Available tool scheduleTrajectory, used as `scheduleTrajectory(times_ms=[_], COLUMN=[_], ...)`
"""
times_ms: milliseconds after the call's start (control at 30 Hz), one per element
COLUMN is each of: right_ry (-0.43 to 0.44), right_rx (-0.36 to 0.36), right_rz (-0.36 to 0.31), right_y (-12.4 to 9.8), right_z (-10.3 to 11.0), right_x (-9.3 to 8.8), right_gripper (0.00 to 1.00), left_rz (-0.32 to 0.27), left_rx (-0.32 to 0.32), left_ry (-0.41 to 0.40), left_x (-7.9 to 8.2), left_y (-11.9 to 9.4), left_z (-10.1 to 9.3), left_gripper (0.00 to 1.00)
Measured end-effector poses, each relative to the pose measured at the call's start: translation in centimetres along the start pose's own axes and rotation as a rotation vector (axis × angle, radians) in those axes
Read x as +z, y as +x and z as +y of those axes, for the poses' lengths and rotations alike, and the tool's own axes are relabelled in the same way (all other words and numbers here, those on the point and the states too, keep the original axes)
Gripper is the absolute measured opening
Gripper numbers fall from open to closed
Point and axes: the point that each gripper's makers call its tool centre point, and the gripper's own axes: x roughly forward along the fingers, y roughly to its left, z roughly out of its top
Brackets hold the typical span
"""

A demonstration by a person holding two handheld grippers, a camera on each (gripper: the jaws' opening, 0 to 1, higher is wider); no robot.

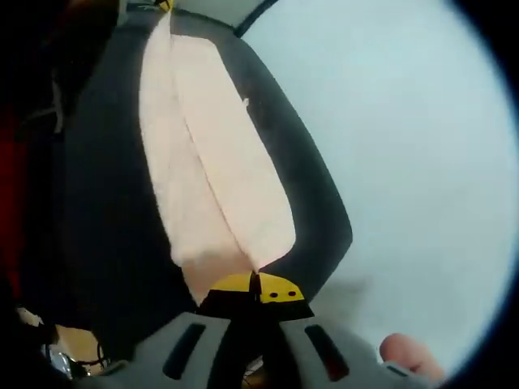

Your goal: Fold the towel on the table until its edges align and the towel forms a compact rectangular stack.

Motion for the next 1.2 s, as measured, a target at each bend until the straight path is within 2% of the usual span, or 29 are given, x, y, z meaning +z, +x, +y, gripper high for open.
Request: scheduleTrajectory(times_ms=[133, 200, 267, 367, 433, 533, 700, 767, 800, 867, 900, 933, 967, 1000, 1033, 1067, 1100, 1133, 1200], right_ry=[0.027, 0.005, -0.020, -0.047, -0.038, -0.022, -0.029, -0.028, -0.035, -0.053, -0.082, -0.162, -0.178, -0.054, 0.080, 0.137, 0.135, 0.127, 0.141], right_rx=[-0.010, -0.007, -0.002, -0.010, -0.012, 0.004, 0.026, 0.039, 0.045, 0.048, -0.022, -0.065, -0.051, 0.027, 0.105, 0.129, 0.122, 0.108, 0.106], right_rz=[0.027, 0.043, 0.038, 0.026, 0.012, -0.002, -0.004, 0.018, 0.032, 0.039, 0.144, 0.176, 0.171, 0.097, 0.035, 0.004, -0.065, -0.084, -0.094], right_y=[4.2, 5.9, 7.3, 8.6, 9.7, 10.5, 12.8, 14.0, 14.5, 15.5, 15.5, 15.7, 16.6, 17.0, 17.1, 17.0, 16.0, 15.8, 15.2], right_z=[-1.8, -2.1, -2.5, -3.4, -4.3, -4.8, -6.1, -5.6, -5.4, -6.0, -7.0, -8.0, -8.2, -6.8, -5.5, -5.2, -5.2, -5.5, -6.2], right_x=[-0.4, -0.9, -1.0, -0.5, -0.4, 0.1, 0.4, -0.3, -0.7, -0.6, -2.3, -3.2, -3.6, -3.0, -2.2, -1.6, 0.2, 0.7, 1.6], right_gripper=[0.00, 0.00, 0.00, 0.00, 0.00, 0.00, 0.00, 0.00, 0.00, 0.00, 0.00, 0.00, 0.00, 0.00, 0.00, 0.00, 0.00, 0.00, 0.00], left_rz=[0.020, 0.035, 0.059, 0.074, 0.088, 0.125, 0.144, 0.142, 0.138, 0.136, 0.208, 0.204, 0.204, 0.162, 0.111, 0.134, 0.146, 0.135, 0.119], left_rx=[0.002, 0.008, 0.001, -0.013, -0.011, 0.008, 0.018, 0.018, 0.013, -0.009, 0.024, 0.033, 0.019, -0.047, -0.091, -0.080, -0.098, -0.086, -0.077], left_ry=[-0.027, -0.015, -0.008, 0.014, 0.027, 0.079, 0.126, 0.129, 0.123, 0.074, 0.058, 0.061, 0.026, 0.015, 0.044, 0.040, 0.072, 0.120, 0.119], left_x=[0.9, 0.8, 0.7, 1.0, 1.0, 0.9, 1.8, 2.2, 1.9, 1.9, 0.4, -0.2, -0.6, -0.4, 0.1, -0.4, -0.8, -0.9, -0.5], left_y=[3.1, 4.9, 5.8, 7.8, 8.3, 9.8, 11.9, 12.5, 13.4, 14.2, 14.3, 14.4, 14.7, 15.2, 15.5, 15.6, 15.7, 15.7, 15.9], left_z=[1.5, 2.4, 2.4, 3.0, 3.1, 4.4, 5.7, 5.9, 6.3, 6.0, 6.8, 7.0, 7.1, 6.3, 5.4, 5.4, 4.9, 4.8, 5.0], left_gripper=[0.00, 0.00, 0.00, 0.00, 0.00, 0.00, 0.00, 0.00, 0.00, 0.00, 0.00, 0.00, 0.00, 0.00, 0.00, 0.00, 0.00, 0.00, 0.00])
